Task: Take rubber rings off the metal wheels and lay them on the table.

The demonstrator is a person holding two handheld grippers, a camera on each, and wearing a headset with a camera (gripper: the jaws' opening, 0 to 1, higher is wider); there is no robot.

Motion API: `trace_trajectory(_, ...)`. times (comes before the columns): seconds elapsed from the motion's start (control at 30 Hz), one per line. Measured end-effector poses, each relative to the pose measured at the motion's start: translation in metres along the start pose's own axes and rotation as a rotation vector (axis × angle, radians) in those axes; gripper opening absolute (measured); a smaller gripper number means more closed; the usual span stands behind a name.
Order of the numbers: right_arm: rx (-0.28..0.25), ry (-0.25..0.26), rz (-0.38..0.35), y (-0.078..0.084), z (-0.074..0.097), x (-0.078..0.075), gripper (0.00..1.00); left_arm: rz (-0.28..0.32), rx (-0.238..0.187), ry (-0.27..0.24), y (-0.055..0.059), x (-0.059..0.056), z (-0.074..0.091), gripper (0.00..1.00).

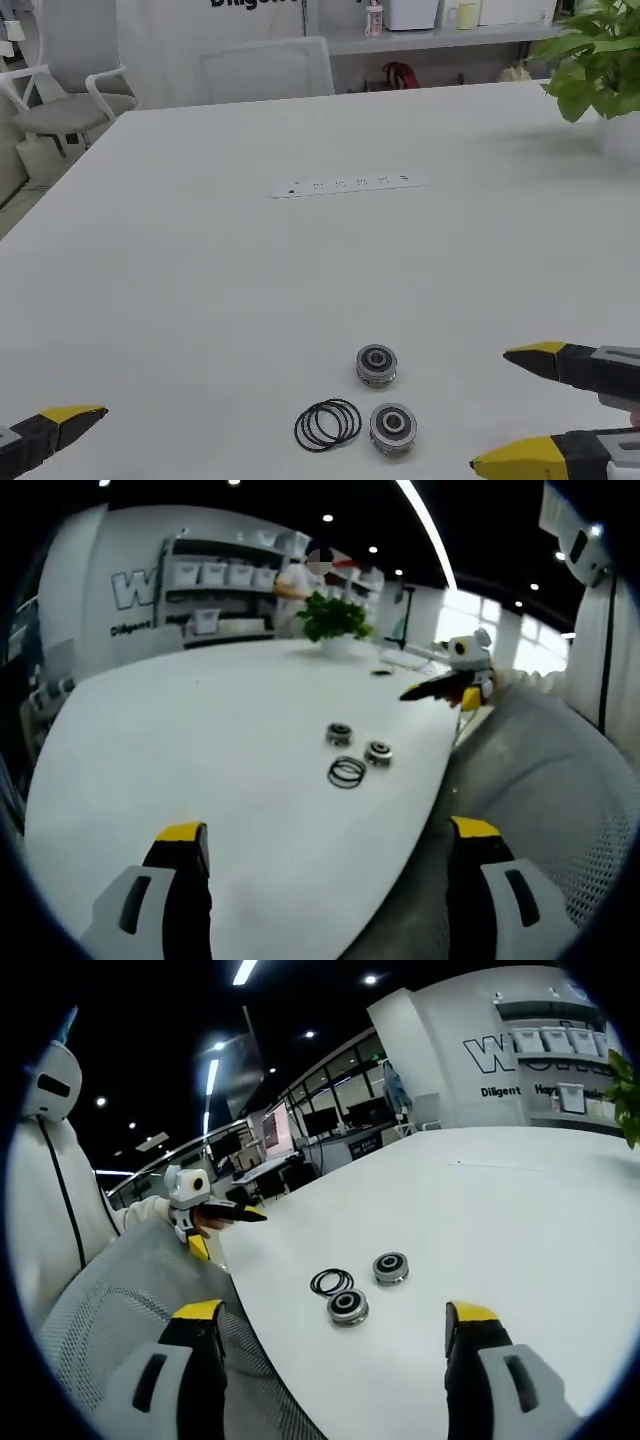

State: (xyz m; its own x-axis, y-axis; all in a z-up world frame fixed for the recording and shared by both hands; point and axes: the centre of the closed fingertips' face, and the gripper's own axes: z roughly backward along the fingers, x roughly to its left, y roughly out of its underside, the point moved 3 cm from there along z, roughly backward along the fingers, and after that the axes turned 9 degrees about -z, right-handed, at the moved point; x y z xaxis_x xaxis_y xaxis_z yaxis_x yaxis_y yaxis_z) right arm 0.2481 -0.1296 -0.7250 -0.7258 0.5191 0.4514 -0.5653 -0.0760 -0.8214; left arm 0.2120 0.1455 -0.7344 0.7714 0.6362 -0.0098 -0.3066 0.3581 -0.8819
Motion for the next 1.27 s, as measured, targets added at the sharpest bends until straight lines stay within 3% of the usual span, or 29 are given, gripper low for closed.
trace_trajectory(0.33,0.061,0.018,0.003,0.016,0.001,-0.001,0.92,0.005,0.007,0.011,0.001,-0.003,-0.007,1.00)
trace_trajectory(0.77,0.143,0.048,0.015,0.032,0.000,-0.004,0.89,0.027,0.027,0.042,0.008,-0.009,-0.011,1.00)
trace_trajectory(1.1,0.163,0.056,0.010,0.035,0.000,-0.003,0.87,0.015,0.059,0.050,0.014,-0.011,-0.012,1.00)
trace_trajectory(1.27,0.170,0.063,0.010,0.037,0.001,-0.002,0.86,0.018,0.053,0.039,0.014,-0.009,-0.012,1.00)
